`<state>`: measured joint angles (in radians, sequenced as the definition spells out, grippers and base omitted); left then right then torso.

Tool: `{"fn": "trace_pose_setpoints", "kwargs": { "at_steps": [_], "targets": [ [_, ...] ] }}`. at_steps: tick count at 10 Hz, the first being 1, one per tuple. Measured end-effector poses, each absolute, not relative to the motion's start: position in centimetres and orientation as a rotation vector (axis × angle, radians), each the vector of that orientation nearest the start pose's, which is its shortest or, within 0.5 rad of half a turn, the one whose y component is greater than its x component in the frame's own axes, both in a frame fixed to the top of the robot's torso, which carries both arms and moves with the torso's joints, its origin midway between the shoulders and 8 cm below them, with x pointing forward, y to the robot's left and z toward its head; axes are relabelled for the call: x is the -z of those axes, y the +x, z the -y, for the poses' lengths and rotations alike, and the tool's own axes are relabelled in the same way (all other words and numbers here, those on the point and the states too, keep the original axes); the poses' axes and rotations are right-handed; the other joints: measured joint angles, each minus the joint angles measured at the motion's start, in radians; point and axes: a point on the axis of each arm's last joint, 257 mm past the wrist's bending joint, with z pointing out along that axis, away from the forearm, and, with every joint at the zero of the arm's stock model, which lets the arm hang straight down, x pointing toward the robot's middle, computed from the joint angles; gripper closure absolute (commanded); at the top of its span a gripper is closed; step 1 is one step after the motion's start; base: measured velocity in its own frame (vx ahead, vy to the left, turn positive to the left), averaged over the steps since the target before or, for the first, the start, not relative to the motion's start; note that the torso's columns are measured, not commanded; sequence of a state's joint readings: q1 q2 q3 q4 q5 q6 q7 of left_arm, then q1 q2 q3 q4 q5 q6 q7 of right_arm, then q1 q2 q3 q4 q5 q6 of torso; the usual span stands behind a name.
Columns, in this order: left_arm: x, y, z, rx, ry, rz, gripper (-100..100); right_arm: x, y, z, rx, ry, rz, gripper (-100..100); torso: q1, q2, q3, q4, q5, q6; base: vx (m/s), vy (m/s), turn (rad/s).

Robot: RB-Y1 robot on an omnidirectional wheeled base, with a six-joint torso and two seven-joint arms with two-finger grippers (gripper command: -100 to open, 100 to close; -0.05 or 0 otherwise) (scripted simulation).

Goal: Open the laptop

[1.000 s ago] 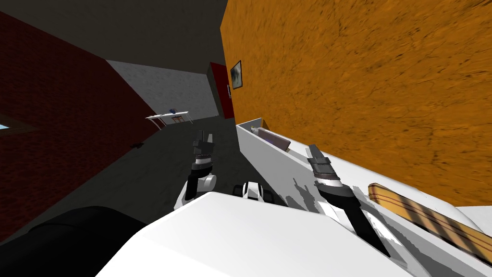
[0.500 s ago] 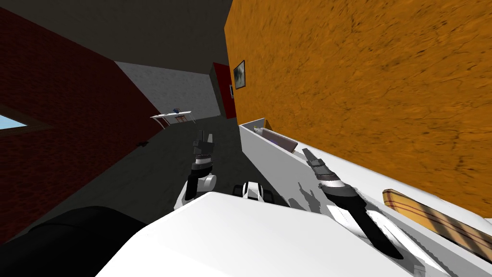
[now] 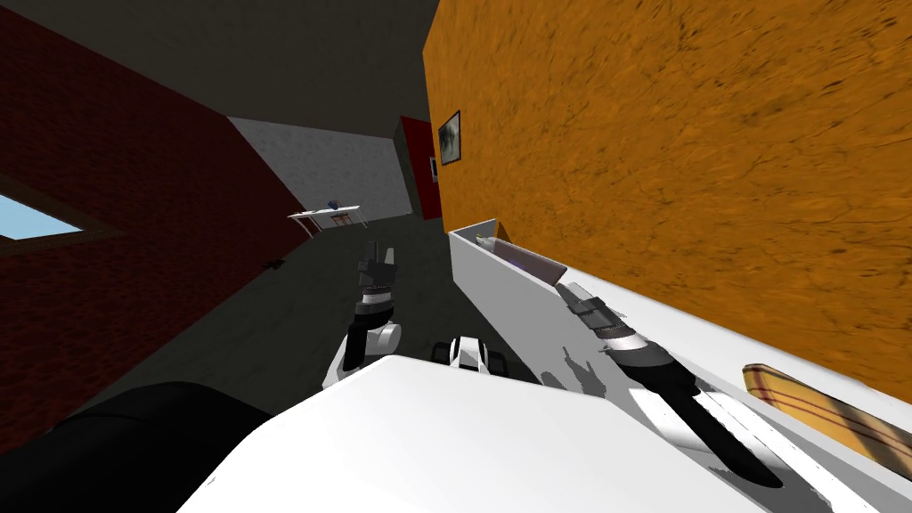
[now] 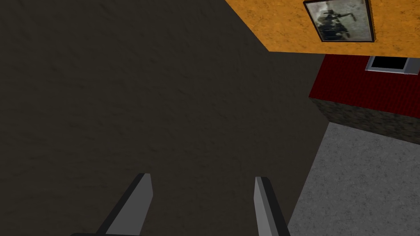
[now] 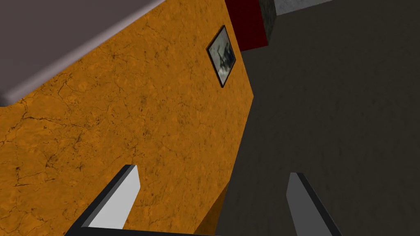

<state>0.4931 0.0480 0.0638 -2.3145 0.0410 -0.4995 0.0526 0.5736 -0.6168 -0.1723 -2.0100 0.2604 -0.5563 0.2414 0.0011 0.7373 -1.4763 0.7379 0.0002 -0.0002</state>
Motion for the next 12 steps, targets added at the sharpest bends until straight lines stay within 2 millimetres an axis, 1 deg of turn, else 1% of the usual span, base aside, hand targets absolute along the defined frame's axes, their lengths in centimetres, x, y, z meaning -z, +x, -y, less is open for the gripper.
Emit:
{"fn": "trace_pose_setpoints", "kwargs": {
  "at_steps": [3, 7, 8, 9, 10, 12],
  "targets": [
    [-4.4, 33.4, -29.6, 1.328, -0.625, -0.582, 0, 11.5, 36.6, 33.0, -0.546, -0.118, -1.422, -100, -0.003, 0.001, 0.0, 0.0, -0.001, 0.0, 0.029, 0.056, 0.032],
    [-4.4, 33.4, -29.6, 1.328, -0.625, -0.582, 0, 14.2, 36.8, 35.2, -0.395, -0.299, -1.53, -100, -0.002, 0.0, 0.0, 0.0, 0.0, 0.0, 0.022, 0.056, 0.031],
    [-4.4, 33.4, -29.6, 1.328, -0.625, -0.582, 0, 14.4, 36.9, 35.6, -0.371, -0.33, -1.543, -100, -0.002, 0.001, 0.0, 0.0, 0.0, 0.0, 0.018, 0.045, 0.03],
    [-4.4, 33.4, -29.6, 1.328, -0.625, -0.582, 0, 14.9, 36.9, 36.2, -0.334, -0.375, -1.567, -100, -0.002, 0.001, 0.0, 0.0, 0.0, 0.0, 0.036, 0.058, 0.042],
    [-4.4, 33.4, -29.6, 1.328, -0.625, -0.582, 0, 15.8, 36.8, 37.4, -0.281, -0.429, -1.597, -100, -0.001, 0.0, 0.0, 0.0, 0.0, 0.0, 0.033, 0.046, 0.011],
    [-4.4, 33.4, -29.6, 1.328, -0.625, -0.582, 0, 16.6, 37.1, 38.6, -0.213, -0.518, -1.633, -100, -0.001, 0.0, 0.0, 0.0, 0.0, 0.0, 0.037, 0.05, 0.031]
  ]
}}
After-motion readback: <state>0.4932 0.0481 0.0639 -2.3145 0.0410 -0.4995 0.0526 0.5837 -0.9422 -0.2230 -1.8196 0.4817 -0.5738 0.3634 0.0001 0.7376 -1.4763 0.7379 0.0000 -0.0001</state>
